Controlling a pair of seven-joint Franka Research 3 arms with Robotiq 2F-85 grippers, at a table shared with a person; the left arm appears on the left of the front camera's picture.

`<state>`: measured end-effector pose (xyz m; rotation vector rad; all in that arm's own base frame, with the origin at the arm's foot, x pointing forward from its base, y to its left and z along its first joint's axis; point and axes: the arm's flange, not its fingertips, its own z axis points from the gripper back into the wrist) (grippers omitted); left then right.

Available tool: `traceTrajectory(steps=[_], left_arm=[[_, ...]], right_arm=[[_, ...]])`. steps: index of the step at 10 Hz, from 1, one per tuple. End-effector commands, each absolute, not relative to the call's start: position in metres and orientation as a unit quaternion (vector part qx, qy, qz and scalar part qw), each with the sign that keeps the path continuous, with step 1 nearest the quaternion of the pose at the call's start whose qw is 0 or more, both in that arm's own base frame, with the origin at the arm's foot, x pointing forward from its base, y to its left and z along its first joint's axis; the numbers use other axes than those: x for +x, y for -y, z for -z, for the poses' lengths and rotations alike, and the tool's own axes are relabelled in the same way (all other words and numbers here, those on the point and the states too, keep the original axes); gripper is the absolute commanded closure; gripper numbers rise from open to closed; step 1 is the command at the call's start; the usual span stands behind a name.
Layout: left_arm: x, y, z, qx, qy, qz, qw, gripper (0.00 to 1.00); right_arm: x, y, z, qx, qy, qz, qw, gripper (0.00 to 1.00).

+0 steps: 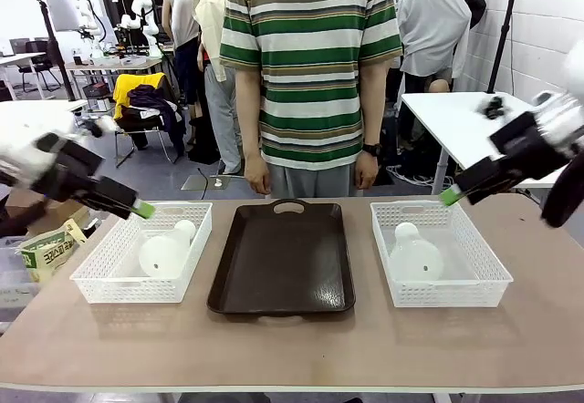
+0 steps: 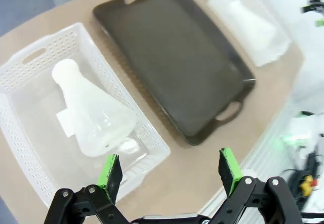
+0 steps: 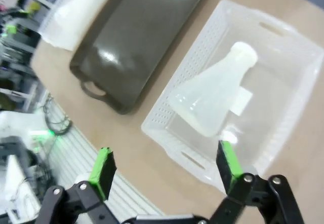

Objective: Prepare the laboratory tools.
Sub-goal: Pick up the Big flask that the person points to.

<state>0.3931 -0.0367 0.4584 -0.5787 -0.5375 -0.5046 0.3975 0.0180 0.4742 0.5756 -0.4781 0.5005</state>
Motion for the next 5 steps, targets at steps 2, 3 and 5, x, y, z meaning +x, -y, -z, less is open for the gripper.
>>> traceTrajectory(steps=[2, 3, 5], left_arm=[[0.412, -0.032, -0.442, -0.375, 0.235, 0.185, 0.878, 0.0], [0.412, -0.048, -0.44, -0.391, 0.236, 0.174, 0.873, 0.0], [0.408, -0.08, -0.421, -0.426, 0.224, 0.146, 0.864, 0.0]], right_arm=[[0.422, 0.049, -0.47, 0.371, 0.232, -0.176, 0.882, 0.0], [0.423, 0.066, -0.464, 0.401, 0.234, -0.16, 0.871, 0.0], [0.424, 0.09, -0.452, 0.445, 0.235, -0.151, 0.851, 0.0]])
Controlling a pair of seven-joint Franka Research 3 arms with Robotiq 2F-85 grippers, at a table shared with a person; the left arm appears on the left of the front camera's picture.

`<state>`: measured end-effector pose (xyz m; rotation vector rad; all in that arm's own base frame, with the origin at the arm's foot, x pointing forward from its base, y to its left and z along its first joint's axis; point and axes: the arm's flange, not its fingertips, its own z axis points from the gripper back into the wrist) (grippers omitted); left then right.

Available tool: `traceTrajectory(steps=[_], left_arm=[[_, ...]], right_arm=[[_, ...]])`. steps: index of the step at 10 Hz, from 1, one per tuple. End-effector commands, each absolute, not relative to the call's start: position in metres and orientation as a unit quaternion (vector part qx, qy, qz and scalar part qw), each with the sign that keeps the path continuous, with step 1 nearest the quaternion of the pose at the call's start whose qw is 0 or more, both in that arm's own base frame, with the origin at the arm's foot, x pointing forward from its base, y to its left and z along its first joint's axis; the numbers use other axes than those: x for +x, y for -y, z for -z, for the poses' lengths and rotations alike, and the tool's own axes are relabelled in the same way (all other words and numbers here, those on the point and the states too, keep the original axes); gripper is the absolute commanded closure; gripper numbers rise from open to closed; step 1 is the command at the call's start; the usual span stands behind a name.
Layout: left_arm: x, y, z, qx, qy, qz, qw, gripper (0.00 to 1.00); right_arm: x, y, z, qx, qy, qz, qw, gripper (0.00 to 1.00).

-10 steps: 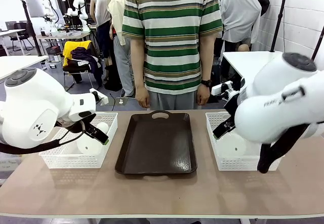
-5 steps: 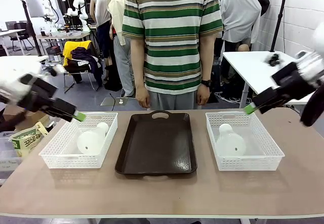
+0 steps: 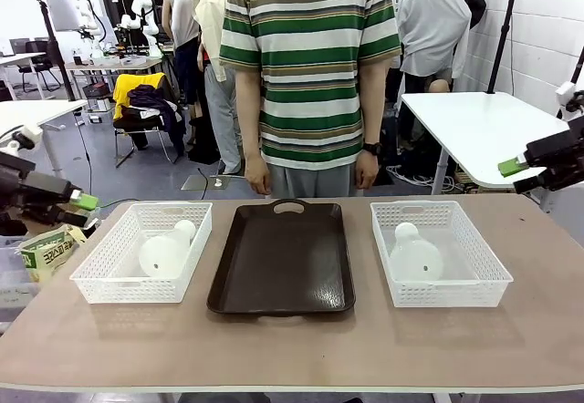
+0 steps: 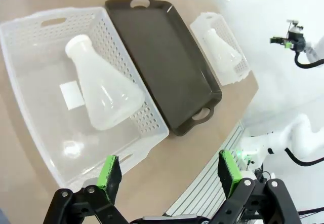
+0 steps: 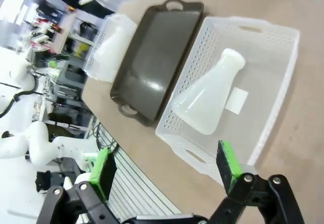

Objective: Prepare the laboratory tools.
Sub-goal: Pick up the Big flask that the person points to.

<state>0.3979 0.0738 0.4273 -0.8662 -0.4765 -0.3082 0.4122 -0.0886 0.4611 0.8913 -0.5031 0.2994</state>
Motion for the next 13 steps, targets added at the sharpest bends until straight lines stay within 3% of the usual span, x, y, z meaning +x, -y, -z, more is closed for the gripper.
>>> traceTrajectory(steps=[1, 4, 11, 13], left_arm=[[0.409, -0.091, -0.413, -0.431, 0.221, 0.127, 0.866, 0.0], [0.4, -0.111, -0.401, -0.474, 0.218, 0.097, 0.847, 0.0], [0.399, -0.105, -0.401, -0.487, 0.211, 0.108, 0.84, 0.0], [0.395, -0.105, -0.403, -0.467, 0.199, 0.102, 0.855, 0.0]], right_arm=[[0.424, 0.099, -0.444, 0.465, 0.231, -0.142, 0.843, 0.0], [0.421, 0.121, -0.425, 0.485, 0.223, -0.123, 0.836, 0.0], [0.426, 0.115, -0.422, 0.483, 0.237, -0.126, 0.834, 0.0], [0.418, 0.115, -0.421, 0.478, 0.21, -0.123, 0.844, 0.0]])
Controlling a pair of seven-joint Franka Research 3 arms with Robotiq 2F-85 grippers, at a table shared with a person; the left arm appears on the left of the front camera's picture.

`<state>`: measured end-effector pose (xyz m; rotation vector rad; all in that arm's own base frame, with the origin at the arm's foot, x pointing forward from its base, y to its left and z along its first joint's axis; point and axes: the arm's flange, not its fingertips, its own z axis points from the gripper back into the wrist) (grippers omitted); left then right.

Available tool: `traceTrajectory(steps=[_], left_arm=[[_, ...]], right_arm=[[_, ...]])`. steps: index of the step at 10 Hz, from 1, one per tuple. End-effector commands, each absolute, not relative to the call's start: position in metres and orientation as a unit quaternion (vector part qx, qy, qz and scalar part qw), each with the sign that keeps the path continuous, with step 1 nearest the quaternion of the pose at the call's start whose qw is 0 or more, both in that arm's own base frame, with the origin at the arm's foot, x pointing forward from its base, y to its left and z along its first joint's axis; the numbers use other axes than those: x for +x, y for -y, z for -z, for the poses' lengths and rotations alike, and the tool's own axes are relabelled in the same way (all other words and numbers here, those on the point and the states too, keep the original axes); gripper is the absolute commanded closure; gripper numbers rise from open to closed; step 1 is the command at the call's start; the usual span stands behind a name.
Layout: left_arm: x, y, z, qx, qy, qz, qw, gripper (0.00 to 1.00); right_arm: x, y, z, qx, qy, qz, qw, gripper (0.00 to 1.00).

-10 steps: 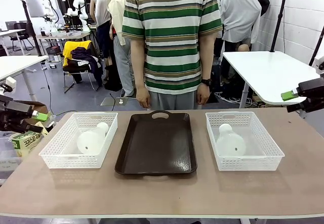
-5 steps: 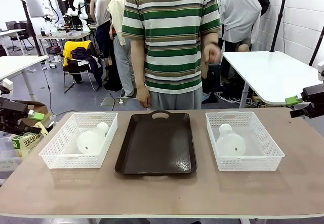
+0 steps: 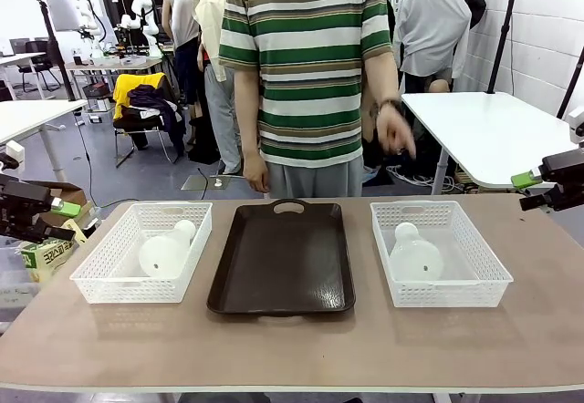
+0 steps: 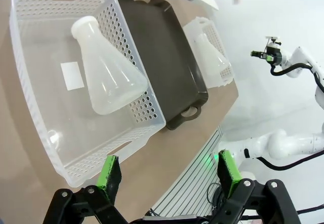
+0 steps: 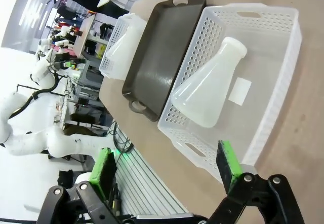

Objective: Prepare the laboratory tools.
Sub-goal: Pick up the Big flask that the person points to.

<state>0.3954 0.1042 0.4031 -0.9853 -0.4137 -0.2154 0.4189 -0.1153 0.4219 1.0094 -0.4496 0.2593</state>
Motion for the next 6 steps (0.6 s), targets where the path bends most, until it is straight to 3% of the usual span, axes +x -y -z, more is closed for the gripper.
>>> traceTrajectory(steps=[1, 6], left_arm=[[0.3952, -0.1049, -0.4033, -0.467, 0.199, 0.102, 0.855, 0.0], [0.3952, -0.1049, -0.4033, -0.467, 0.199, 0.102, 0.855, 0.0]], right_arm=[[0.4184, 0.1154, -0.4211, 0.478, 0.21, -0.123, 0.844, 0.0], [0.4184, 0.1154, -0.4211, 0.478, 0.21, -0.123, 0.844, 0.0]])
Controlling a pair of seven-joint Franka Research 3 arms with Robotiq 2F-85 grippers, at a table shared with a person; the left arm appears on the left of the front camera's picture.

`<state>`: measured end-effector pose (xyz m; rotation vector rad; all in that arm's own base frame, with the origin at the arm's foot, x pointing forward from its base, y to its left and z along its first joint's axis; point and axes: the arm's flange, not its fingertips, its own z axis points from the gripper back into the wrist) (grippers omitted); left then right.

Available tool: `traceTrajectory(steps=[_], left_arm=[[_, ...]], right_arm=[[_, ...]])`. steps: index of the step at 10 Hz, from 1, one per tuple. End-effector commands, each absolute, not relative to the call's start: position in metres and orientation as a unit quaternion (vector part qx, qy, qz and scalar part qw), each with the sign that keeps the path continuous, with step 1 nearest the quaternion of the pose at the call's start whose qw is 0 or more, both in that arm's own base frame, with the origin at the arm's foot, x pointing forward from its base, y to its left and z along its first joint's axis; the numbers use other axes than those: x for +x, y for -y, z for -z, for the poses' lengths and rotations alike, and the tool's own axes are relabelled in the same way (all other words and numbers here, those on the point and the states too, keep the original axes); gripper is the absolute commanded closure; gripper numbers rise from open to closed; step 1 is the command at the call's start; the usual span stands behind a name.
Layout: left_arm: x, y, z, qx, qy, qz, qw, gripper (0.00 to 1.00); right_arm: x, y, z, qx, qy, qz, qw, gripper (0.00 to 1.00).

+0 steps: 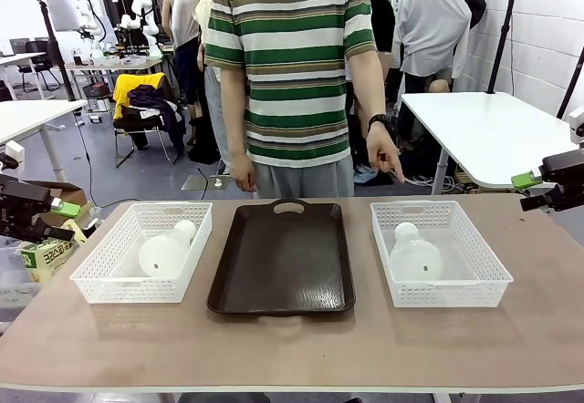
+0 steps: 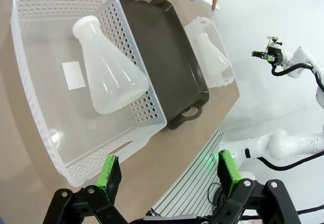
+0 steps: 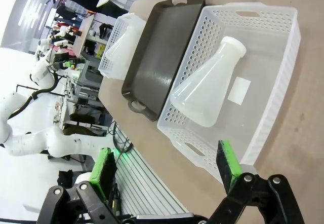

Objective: Prepare the laboratory tools.
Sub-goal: Pick up the Big flask that the person points to.

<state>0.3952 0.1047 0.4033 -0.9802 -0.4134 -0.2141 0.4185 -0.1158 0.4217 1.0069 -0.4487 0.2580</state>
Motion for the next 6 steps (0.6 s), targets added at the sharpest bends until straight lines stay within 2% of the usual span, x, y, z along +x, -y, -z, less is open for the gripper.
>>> traceTrajectory(steps=[1, 6], left_arm=[[0.3952, -0.1049, -0.4033, -0.467, 0.199, 0.102, 0.855, 0.0], [0.3952, -0.1049, -0.4033, -0.467, 0.199, 0.102, 0.855, 0.0]], right_arm=[[0.4184, 0.1154, -0.4211, 0.478, 0.21, -0.123, 0.844, 0.0], [0.4184, 0.1154, -0.4211, 0.478, 0.21, -0.123, 0.844, 0.0]])
